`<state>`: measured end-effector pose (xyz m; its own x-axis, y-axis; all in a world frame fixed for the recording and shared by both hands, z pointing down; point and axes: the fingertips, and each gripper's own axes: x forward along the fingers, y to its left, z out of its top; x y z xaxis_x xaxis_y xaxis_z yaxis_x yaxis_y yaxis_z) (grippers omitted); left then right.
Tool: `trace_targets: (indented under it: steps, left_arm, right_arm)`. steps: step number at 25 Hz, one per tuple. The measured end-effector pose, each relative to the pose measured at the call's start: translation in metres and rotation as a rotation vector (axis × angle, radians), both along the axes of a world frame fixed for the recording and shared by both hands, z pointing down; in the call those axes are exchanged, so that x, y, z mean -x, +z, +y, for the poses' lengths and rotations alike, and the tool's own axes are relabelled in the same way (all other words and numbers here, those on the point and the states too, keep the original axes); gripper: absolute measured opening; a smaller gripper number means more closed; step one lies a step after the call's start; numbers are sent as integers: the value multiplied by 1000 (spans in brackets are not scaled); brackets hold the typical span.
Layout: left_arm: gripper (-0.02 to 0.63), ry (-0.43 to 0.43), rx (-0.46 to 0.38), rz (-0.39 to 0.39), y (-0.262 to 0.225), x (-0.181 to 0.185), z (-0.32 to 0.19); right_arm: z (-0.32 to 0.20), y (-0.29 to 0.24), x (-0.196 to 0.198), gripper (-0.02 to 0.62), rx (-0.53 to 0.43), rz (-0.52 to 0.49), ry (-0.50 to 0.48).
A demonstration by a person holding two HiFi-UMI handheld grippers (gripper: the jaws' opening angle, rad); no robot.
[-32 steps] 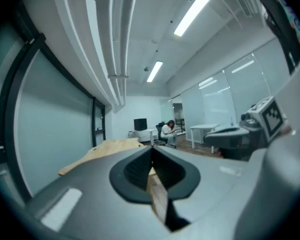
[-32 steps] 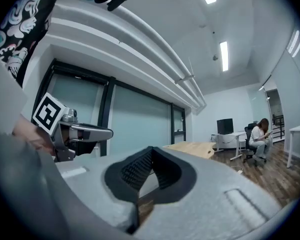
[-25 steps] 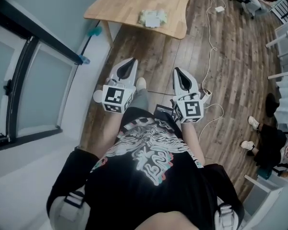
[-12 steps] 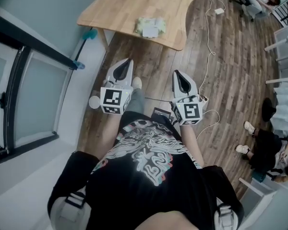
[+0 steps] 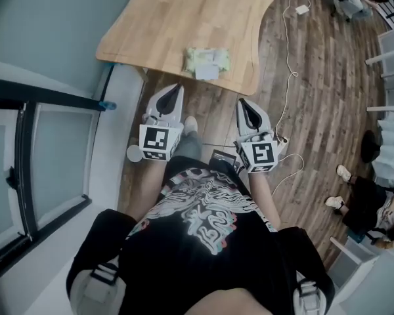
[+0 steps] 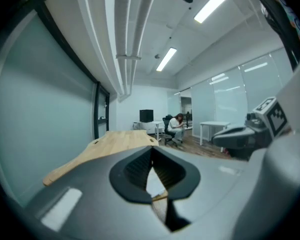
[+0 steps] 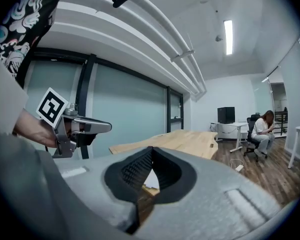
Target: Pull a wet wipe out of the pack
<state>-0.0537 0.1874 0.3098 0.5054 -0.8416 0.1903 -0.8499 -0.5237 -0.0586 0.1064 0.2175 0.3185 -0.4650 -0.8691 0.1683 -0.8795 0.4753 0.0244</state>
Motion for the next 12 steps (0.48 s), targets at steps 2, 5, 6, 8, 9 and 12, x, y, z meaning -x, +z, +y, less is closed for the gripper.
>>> trace_targets:
  steps: [2,5,6,8,9,12]
  left_arm:
    - [-14,17,-1,-8,-1,-1,-28]
    - [-14,36,7,-14,3,0,-65]
    - [-14,40,13,-13,5,2,-76]
    - [-14,48,26,-10,11,7,-96]
    - [-14,52,33,-8,13,9,-105]
    - [-14,62,46,-7,18,14,-131]
  right_arm:
    - [-26,1,3,-2,12,5,7]
    - [-62,8,10,-2,40,15,5]
    - [-72,10,13,-2,49,19,3]
    - [-93,13,19,-2,58,24,4]
    - [-103,14,20,-2,60,24,6]
    - [-129,19,23,-2,70,23,17]
